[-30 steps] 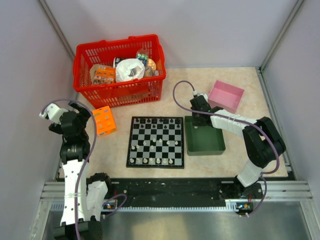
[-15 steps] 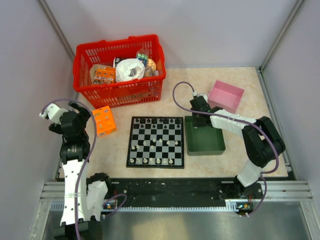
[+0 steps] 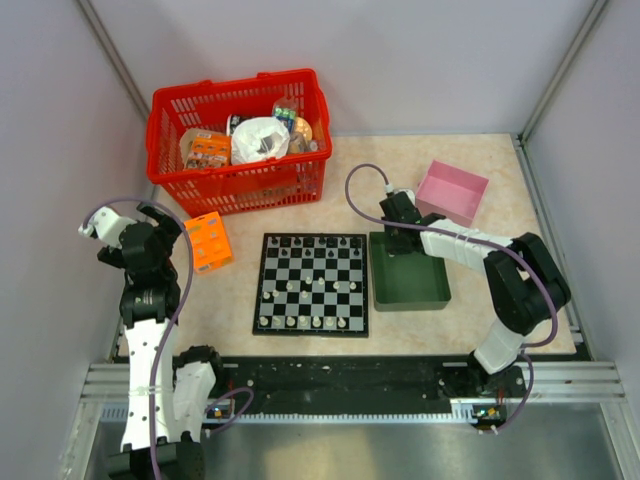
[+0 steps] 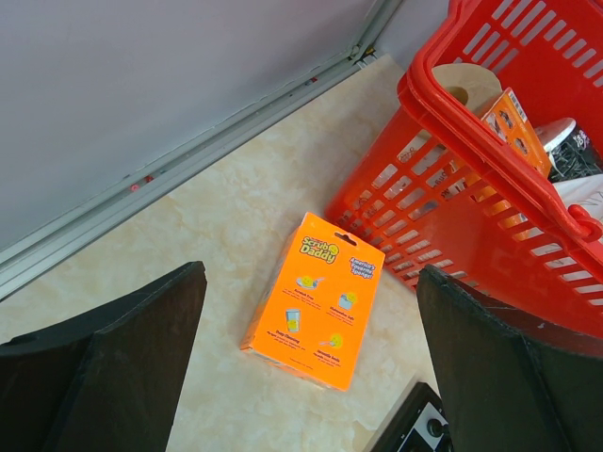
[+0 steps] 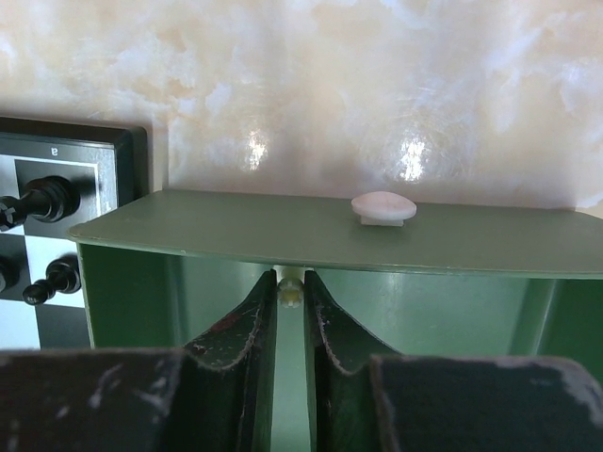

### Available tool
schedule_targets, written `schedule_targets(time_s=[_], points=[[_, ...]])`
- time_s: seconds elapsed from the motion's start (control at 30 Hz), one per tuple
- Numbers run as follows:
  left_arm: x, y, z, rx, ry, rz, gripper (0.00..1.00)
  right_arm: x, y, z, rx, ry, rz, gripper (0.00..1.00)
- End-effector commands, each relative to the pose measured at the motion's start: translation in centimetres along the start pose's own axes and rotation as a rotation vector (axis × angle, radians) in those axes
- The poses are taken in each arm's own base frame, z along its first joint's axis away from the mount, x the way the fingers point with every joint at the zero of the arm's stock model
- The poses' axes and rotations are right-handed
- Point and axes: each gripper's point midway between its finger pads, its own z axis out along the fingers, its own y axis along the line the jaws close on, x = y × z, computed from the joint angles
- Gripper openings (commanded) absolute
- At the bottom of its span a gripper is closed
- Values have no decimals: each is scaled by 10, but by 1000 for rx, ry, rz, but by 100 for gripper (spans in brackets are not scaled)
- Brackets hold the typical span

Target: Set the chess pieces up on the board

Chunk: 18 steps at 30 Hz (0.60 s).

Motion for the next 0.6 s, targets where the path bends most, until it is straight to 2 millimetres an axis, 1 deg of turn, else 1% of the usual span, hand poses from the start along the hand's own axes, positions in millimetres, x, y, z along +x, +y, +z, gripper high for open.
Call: schedule_targets(time_s=[0.0,0.07,0.2,0.33,0.47,0.57], points=[[-13,-6,1,23,-48,-21,99,-18,4,-6,-20,-34,17,12],[-12,-6,1,21,-46,-19,99,-19,3,-10,-23,-37,19,11],[-11,-6,1,22,-44,-20,99,-26,5,-27,-53,-66,20,11],[-10,-5,1,19,-41,-17,99,-35,10,-54,-115,-113,23,10],[-11,-6,0,25,-44,-24,99,-34,15,-83,-175,-148,42,10],[-10,-7,0,32,-42,-30,99,-29,27,-106,-214,-179,27,9]])
